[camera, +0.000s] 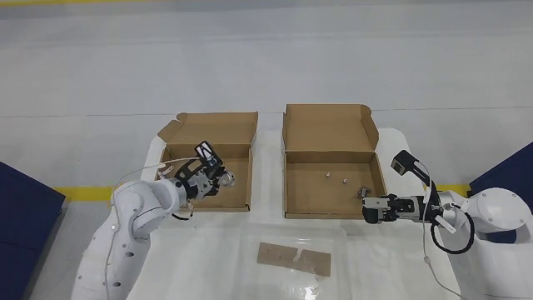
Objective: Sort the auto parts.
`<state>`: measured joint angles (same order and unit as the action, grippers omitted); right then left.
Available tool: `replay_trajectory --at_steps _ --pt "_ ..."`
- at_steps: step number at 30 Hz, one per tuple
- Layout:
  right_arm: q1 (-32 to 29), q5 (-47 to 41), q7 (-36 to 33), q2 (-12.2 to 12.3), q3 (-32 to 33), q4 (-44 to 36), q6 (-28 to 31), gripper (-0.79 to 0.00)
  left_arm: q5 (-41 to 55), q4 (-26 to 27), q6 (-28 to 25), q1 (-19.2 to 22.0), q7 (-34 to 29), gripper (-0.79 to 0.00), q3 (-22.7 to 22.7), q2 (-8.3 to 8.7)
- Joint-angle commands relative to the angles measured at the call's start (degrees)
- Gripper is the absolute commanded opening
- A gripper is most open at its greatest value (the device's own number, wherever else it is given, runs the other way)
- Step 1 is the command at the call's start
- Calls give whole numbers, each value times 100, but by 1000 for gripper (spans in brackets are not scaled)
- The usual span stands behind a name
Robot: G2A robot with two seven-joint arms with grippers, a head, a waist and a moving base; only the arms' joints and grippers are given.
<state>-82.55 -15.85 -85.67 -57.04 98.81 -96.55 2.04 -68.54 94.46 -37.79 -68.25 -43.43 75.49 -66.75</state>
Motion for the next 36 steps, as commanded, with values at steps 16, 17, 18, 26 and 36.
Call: replay_trajectory --at_steps 16,17,18,26,36 --pt "0 0 0 0 0 0 0 0 273 -1018 597 1061 -1692 -785 -804 -121" --pt "0 0 0 0 0 0 0 0 273 -1018 597 1061 -1692 -785 -804 -121" --pt "0 0 0 0 0 0 0 0 273 -1018 597 1061 -1692 -785 -804 -121" --pt "0 0 0 0 0 0 0 0 63 -1770 1561 1713 -2443 -785 -1445 -289" --pt "0 0 0 0 0 0 0 0 642 -3635 2744 2940 -2890 -785 -2503 -820"
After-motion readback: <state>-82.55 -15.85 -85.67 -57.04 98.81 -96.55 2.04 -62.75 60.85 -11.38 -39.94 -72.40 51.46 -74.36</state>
